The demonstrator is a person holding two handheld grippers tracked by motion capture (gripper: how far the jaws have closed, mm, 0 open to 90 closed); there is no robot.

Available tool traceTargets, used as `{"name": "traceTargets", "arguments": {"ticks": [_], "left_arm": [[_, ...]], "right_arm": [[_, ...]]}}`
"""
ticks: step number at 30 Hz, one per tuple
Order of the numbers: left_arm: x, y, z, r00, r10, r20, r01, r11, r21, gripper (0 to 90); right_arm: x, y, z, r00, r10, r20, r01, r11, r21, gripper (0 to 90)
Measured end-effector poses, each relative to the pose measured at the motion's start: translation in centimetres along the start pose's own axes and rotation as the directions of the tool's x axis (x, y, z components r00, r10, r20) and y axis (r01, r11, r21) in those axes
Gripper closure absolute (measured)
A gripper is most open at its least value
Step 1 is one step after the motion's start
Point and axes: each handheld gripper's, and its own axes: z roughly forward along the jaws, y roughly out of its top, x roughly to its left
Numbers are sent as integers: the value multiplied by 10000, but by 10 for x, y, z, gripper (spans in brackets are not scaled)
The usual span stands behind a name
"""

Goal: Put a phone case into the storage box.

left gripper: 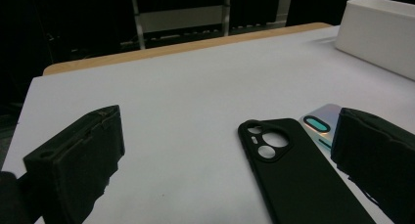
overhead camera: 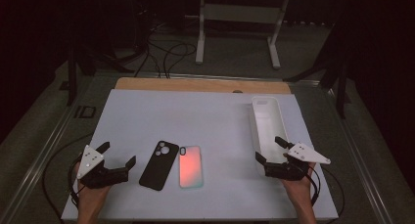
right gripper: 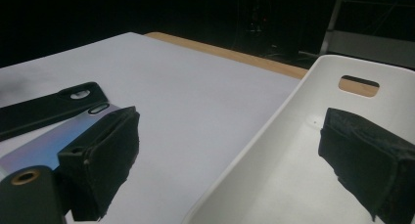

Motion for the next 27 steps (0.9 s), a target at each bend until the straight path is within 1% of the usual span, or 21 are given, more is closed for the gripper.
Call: {"name": "traceTargets", "arguments": {"ticks": [7,14,20,23,27], "left_arm": [[1,0,0,9999,-57,-85,56,10000,-67,1],[1,-1,0,10000,-51,-83,50,10000,-39,1],[0,-2,1,9999,18,-113,-17,10000,45,1],[-1,-2,2,9998,144,-169,-142,9998,135,1],[-1,-3,2,9996,143,-235,-139,9997,185,1]], "right_arm": [[0,0,2,10000,13,47,-14,10000,70,80],[0,0,3,9999,55,124,-57,9998,164,81],[0,1,4,10000,17,86,-19,9998,209,81],[0,1,4,10000,55,39,-56,9997,233,81],[-1,4,5,9998,201,-88,-199,9996,208,81]]}}
